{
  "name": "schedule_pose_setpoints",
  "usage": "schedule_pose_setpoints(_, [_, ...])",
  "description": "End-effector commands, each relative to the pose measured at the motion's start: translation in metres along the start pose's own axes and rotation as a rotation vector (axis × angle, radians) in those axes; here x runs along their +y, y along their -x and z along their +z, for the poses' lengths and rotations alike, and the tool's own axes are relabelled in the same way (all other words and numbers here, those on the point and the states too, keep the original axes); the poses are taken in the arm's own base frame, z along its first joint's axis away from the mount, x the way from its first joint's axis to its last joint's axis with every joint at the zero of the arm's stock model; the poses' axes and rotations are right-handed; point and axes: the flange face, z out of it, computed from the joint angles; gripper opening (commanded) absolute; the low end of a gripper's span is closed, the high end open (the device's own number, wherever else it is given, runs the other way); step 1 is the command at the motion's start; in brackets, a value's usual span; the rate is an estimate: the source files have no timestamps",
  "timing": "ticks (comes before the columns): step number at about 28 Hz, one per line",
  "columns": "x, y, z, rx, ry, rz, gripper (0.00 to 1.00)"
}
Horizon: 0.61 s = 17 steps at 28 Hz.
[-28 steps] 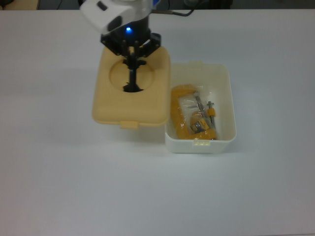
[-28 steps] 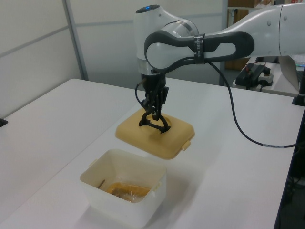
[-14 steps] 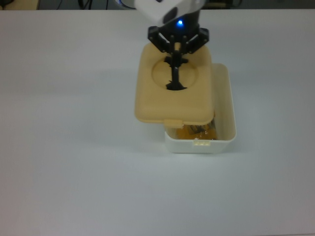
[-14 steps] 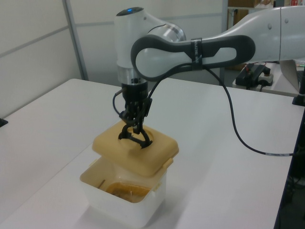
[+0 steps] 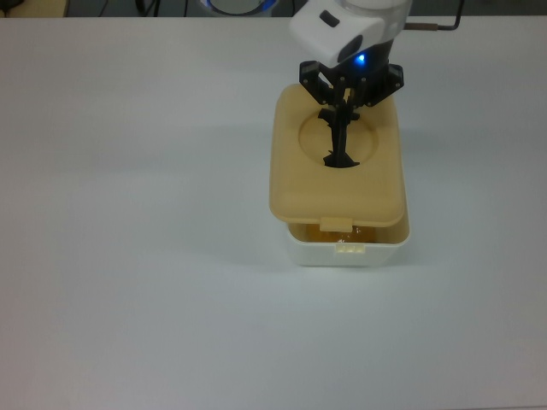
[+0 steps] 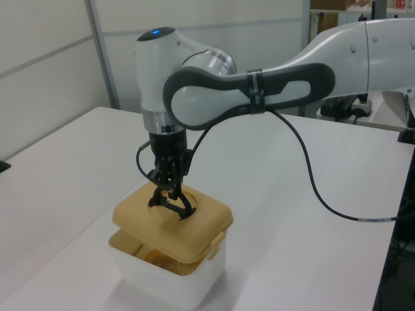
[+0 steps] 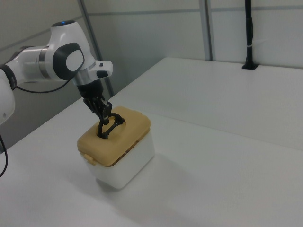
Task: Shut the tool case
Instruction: 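Lower the lid onto the rim of the white box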
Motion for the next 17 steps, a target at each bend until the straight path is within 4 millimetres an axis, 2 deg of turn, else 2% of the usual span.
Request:
schedule_pose_setpoints(1, [-0.010,-0.003,0.002,0.009,0.025,0.013,0.00])
schedule_pose_setpoints(7, [-0.010,-0.007,0.013,-0.001,0.027,0.015,0.00])
schedule_pose_setpoints(13, [-0.009,-0.010,0.016,0.013,0.033,0.021,0.00])
schedule_pose_setpoints(14, [-0.010,-0.010,0.016,0.015,0.036,0.024,0.10])
schedule_pose_setpoints(15, [-0.010,-0.011,0.023,0.010,0.052,0.031,0.69])
schedule_pose_setpoints(16, [-0.012,-0.011,0.024,0.012,0.059,0.039,1.00])
schedule_pose_setpoints(17, [-0.014,-0.011,0.024,0.018,0.067,0.041,1.00])
